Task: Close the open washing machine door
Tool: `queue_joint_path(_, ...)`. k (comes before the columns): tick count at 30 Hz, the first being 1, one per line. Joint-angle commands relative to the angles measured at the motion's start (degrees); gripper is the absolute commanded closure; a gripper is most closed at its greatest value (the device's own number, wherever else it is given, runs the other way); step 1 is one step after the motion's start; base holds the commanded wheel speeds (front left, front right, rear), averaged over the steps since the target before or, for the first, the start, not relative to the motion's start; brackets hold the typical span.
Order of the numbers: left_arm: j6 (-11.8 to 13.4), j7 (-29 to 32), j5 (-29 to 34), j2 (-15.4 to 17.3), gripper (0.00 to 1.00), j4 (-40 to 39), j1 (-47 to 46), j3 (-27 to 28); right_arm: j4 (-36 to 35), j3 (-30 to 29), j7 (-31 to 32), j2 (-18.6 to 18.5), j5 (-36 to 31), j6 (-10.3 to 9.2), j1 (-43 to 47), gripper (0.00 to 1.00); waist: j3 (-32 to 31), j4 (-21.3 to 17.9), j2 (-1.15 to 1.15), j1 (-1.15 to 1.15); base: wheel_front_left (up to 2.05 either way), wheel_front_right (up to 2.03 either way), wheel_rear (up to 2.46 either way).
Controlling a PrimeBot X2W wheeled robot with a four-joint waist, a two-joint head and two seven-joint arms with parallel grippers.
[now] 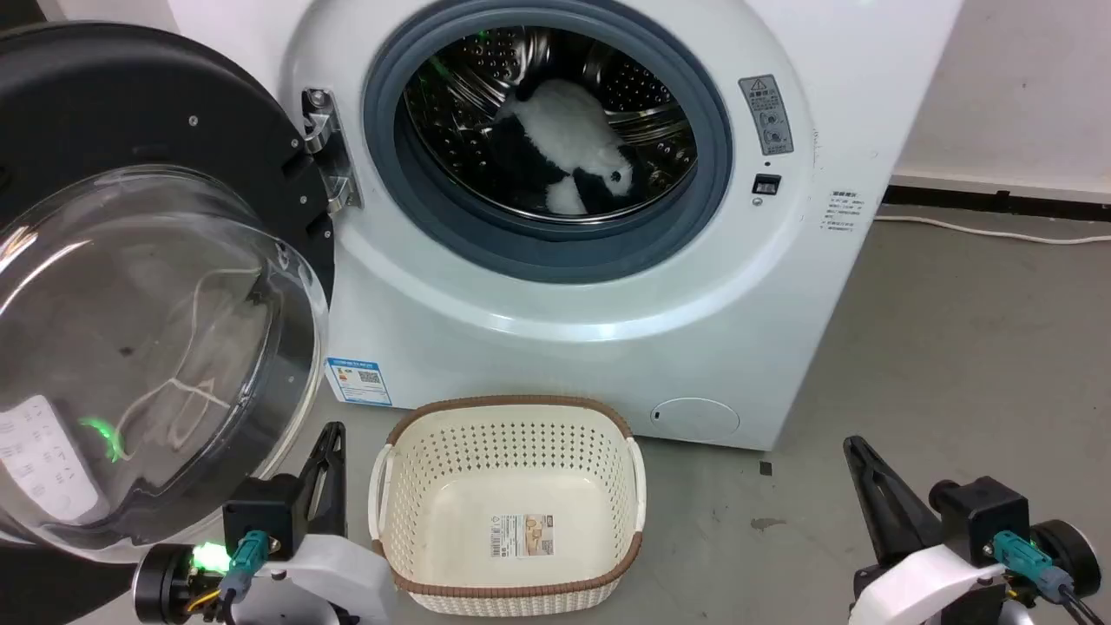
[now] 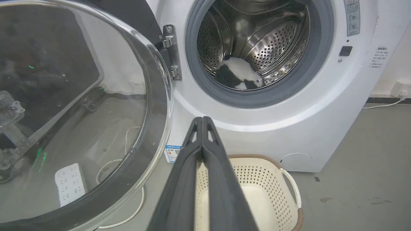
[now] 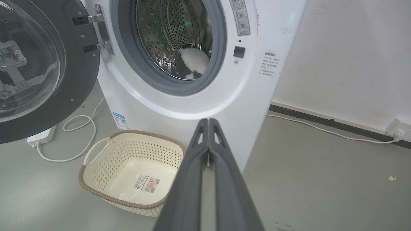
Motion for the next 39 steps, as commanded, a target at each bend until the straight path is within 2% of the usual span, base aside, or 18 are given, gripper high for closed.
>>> queue_joint_path(1, 0.16, 0.01, 0.16, -0.02, 1.00, -0.20, 0.77, 0.08, -0.31, 0.01, 0.03, 0.26, -0.28, 0.05, -0.80, 1.00, 0.00, 0.00, 0.00, 0.00, 0.00, 0.00, 0.00)
queue_joint_path(27, 0.16, 0.01, 0.16, -0.02, 1.00, -0.20, 0.77, 0.08, -0.31, 0.01, 0.03, 0.26, -0.28, 0.05, -0.80, 1.00, 0.00, 0.00, 0.00, 0.00, 0.00, 0.00, 0.00)
queue_joint_path(28, 0.00, -0.02, 0.00, -0.01, 0.00, 0.03, 0.01, 0.01, 0.03, 0.02, -0.01, -0.01, 0.03, -0.01, 0.03, 0.00, 0.00, 0.00, 0.00, 0.00, 0.00, 0.00, 0.00)
queue_joint_path(39, 0.17, -1.07, 0.06, 0.05, 0.00, -0.03, -0.07, -0.70, 0.29, -0.35, -1.06, -0.06, 0.77, -0.01, 0.05, 0.00, 0.01, 0.24, 0.00, 0.00, 0.00, 0.00, 0.00)
